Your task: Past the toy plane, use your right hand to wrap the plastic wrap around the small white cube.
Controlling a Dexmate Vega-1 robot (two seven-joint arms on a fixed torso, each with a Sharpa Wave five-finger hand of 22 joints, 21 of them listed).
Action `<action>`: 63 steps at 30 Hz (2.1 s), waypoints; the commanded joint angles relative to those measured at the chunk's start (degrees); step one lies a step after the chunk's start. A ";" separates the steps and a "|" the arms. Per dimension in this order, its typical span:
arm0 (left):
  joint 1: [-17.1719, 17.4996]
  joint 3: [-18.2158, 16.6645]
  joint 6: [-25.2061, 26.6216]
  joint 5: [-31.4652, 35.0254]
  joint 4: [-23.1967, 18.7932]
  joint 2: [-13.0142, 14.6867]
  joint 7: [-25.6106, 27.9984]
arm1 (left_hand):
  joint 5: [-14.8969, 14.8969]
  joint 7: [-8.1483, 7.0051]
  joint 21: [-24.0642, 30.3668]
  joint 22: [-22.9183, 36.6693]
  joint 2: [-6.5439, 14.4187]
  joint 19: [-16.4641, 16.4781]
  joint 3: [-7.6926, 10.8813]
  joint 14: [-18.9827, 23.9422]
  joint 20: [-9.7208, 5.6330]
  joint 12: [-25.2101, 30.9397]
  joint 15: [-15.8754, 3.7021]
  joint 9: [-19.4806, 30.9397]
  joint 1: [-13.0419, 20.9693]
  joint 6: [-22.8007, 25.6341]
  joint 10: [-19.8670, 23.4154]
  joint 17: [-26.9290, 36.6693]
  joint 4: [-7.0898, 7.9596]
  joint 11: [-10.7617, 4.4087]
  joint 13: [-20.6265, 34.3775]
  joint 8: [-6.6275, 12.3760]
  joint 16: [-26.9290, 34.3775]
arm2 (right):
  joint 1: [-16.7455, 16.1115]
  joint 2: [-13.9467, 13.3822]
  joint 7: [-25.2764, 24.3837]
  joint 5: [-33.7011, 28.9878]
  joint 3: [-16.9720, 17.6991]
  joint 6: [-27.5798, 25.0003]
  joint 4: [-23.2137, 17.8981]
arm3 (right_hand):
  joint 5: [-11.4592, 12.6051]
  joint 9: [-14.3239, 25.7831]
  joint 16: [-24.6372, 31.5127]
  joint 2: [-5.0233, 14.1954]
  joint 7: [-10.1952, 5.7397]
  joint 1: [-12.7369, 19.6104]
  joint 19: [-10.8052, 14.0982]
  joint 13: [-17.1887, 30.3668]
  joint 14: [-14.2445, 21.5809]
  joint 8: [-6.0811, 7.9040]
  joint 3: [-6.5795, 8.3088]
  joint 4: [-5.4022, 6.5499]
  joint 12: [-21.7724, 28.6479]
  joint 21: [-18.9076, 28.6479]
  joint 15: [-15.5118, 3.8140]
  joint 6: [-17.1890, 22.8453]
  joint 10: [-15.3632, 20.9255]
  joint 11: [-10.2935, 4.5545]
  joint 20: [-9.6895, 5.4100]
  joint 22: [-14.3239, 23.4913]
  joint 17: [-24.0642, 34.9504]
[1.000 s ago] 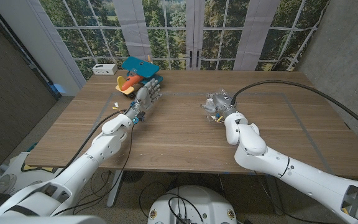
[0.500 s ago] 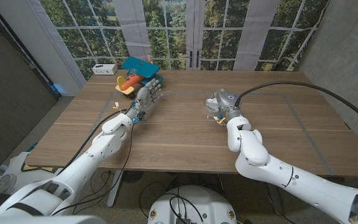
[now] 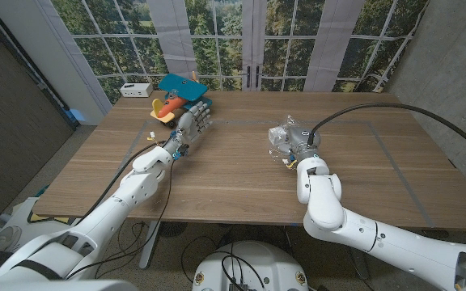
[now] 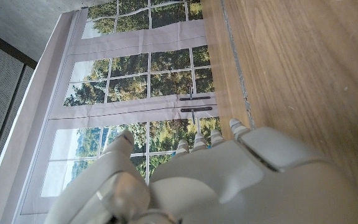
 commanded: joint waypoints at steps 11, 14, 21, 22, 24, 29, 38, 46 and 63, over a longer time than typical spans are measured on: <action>-0.94 0.45 0.38 0.72 0.34 -0.53 0.20 | -0.09 -0.44 0.37 0.29 -0.48 -0.60 0.12 -9.68 0.61 0.06 0.27 0.19 0.18 -9.53 -12.16 0.18 -0.15 -0.24 0.24 0.20 0.15 | -9.37 7.94 19.65 -22.47 11.40 9.76 9.29 | 0.28 0.16 0.45 -2.49 -0.68 4.54 -0.07 1.81 -0.13 0.31 -0.06 2.59 2.10 -0.24 -3.37 1.75 -1.88 -1.30 -0.68 0.08 2.04; -0.89 0.45 0.37 0.81 0.20 -0.54 0.45 | -0.09 -0.43 0.37 0.29 -0.49 -0.60 0.11 -9.70 0.64 0.02 0.23 0.19 0.15 -9.54 -12.26 0.18 -0.14 -0.17 0.24 0.19 0.14 | -10.82 10.08 17.19 -23.17 13.31 10.60 10.93 | 0.37 0.13 0.86 -2.31 -0.29 2.39 0.39 2.22 0.15 0.77 -1.32 3.99 3.17 -0.07 -3.89 3.73 -0.94 -1.16 -0.95 0.11 3.05; -0.49 0.33 0.33 0.86 -0.51 -0.41 1.06 | -0.09 -0.38 0.39 0.30 -0.47 -0.58 0.11 -9.73 0.61 0.03 0.25 0.19 0.11 -9.51 -12.25 0.18 -0.14 -0.32 0.24 0.19 0.13 | -12.09 13.18 14.09 -24.43 15.68 13.76 14.31 | 0.95 0.03 1.30 -2.57 -1.12 2.91 0.94 2.64 0.55 0.18 -2.14 3.45 3.81 0.11 -4.60 3.35 -1.45 -1.78 -1.64 0.12 4.04; -0.41 0.30 0.32 0.84 -0.63 -0.38 1.09 | -0.08 -0.39 0.40 0.30 -0.47 -0.55 0.11 -9.68 0.66 0.05 0.23 0.19 0.10 -9.48 -12.19 0.18 -0.14 -0.30 0.24 0.20 0.14 | -11.97 13.50 14.55 -25.12 15.75 14.14 15.05 | 1.12 -0.01 1.22 -2.80 -1.37 3.41 0.97 2.69 0.26 -0.29 -2.24 3.09 3.81 0.11 -4.77 2.46 -1.84 -1.79 -1.64 0.12 4.19; -0.23 0.28 0.36 0.86 -0.96 -0.24 1.22 | -0.08 -0.41 0.38 0.30 -0.47 -0.60 0.11 -9.76 0.65 0.05 0.23 0.19 0.09 -9.54 -12.18 0.18 -0.14 -0.29 0.24 0.18 0.11 | -11.99 14.06 14.66 -25.25 16.17 14.95 15.96 | 1.22 -0.04 1.15 -3.08 -1.40 3.70 0.87 2.72 0.10 -0.45 -2.36 2.86 3.75 0.06 -4.62 2.24 -2.19 -2.00 -1.64 0.11 4.25; 0.24 0.11 0.47 0.89 -1.77 0.06 1.97 | -0.07 -0.40 0.40 0.30 -0.45 -0.57 0.13 -9.74 0.66 0.05 0.17 0.19 0.07 -9.50 -12.18 0.18 -0.14 -0.31 0.24 0.19 0.12 | -11.46 14.98 16.76 -26.26 16.74 16.42 18.05 | 1.46 -0.10 1.33 -3.09 -1.16 3.43 0.80 2.75 0.17 -0.47 -2.88 3.15 4.12 0.02 -4.72 2.80 -1.87 -1.83 -1.60 0.12 4.69; 0.26 0.11 0.63 0.77 -1.80 0.05 2.17 | -0.07 -0.40 0.41 0.31 -0.42 -0.56 0.15 -9.83 0.66 0.06 0.11 0.19 0.05 -9.50 -12.15 0.17 -0.15 -0.26 0.24 0.19 0.09 | -11.99 15.10 11.91 -24.55 17.25 18.26 19.23 | 3.08 -0.30 2.29 -0.92 -2.04 10.38 1.48 2.43 2.02 1.63 -1.81 1.17 6.46 0.23 -6.59 11.14 1.54 -4.47 -2.83 0.10 6.07; 0.16 0.20 0.81 0.88 -1.71 0.12 2.32 | -0.06 -0.40 0.40 0.31 -0.42 -0.60 0.15 -9.85 0.66 0.04 0.12 0.19 0.02 -9.56 -12.22 0.17 -0.16 -0.33 0.24 0.16 0.09 | -14.16 15.04 -5.60 -15.58 18.49 18.73 18.01 | 2.36 -0.29 4.63 2.72 -2.45 15.74 2.75 1.59 6.11 4.89 -1.27 1.88 9.53 0.84 -8.82 21.58 8.26 -4.94 -4.24 0.17 8.06; -0.15 0.04 0.60 0.87 -1.22 0.17 2.07 | -0.06 -0.36 0.40 0.31 -0.36 -0.62 0.21 -9.92 0.59 0.04 0.18 0.19 0.02 -9.58 -12.25 0.16 -0.20 -0.20 0.24 0.16 0.09 | -13.45 15.85 -38.08 2.25 18.52 19.58 19.01 | 1.41 -0.40 4.05 4.15 -0.01 16.63 3.13 1.31 7.45 5.53 -0.68 2.28 11.11 1.12 -9.56 24.49 11.54 -5.39 -4.86 0.20 7.67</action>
